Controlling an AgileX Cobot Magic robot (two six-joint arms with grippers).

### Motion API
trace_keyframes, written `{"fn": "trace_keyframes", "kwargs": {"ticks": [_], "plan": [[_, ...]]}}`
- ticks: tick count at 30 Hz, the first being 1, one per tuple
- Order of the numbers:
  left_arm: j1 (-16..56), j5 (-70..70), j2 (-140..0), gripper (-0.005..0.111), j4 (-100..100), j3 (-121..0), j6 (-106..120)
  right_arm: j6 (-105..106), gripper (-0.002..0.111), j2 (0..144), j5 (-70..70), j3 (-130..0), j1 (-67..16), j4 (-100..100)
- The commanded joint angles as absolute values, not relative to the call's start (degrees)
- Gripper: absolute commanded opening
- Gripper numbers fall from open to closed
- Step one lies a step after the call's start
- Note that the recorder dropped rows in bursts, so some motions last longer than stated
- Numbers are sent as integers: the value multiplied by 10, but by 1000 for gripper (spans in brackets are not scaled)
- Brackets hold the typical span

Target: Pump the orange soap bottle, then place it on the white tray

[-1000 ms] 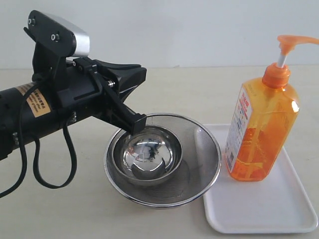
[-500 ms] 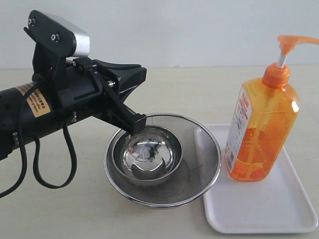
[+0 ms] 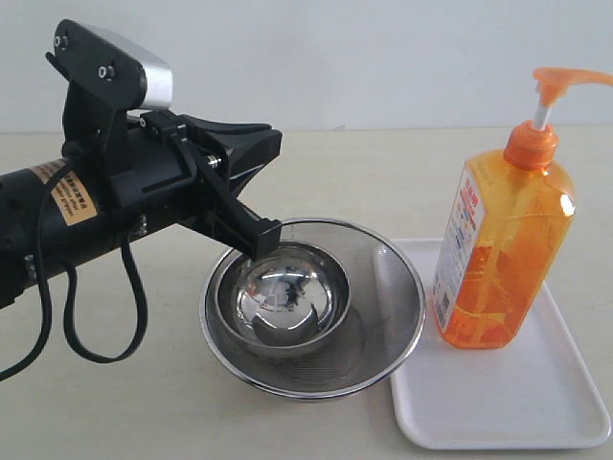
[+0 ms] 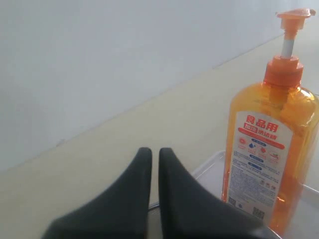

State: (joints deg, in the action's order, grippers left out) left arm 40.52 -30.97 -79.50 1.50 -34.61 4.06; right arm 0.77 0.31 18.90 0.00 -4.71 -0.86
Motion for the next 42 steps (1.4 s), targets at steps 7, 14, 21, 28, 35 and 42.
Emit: {"fn": "trace_keyframes", "kwargs": {"ticks": [7,14,21,28,35,42], "plan": [[403,-317,-790,5,9,-344,42,10,0,0,196,0,-45,-3],[403,-317,-790,5,9,-344,42,18,0,0,199,0,-45,-3],[403,-317,-790,5,9,-344,42,15,0,0,199,0,-45,-3],[403,-317,-790,5,9,-344,42,14,0,0,199,0,-45,-3],[403,-317,-790,5,9,-344,42,14,0,0,199,0,-45,-3],[403,-316,-785,5,9,-344,42,14,0,0,199,0,-45,-3]]}}
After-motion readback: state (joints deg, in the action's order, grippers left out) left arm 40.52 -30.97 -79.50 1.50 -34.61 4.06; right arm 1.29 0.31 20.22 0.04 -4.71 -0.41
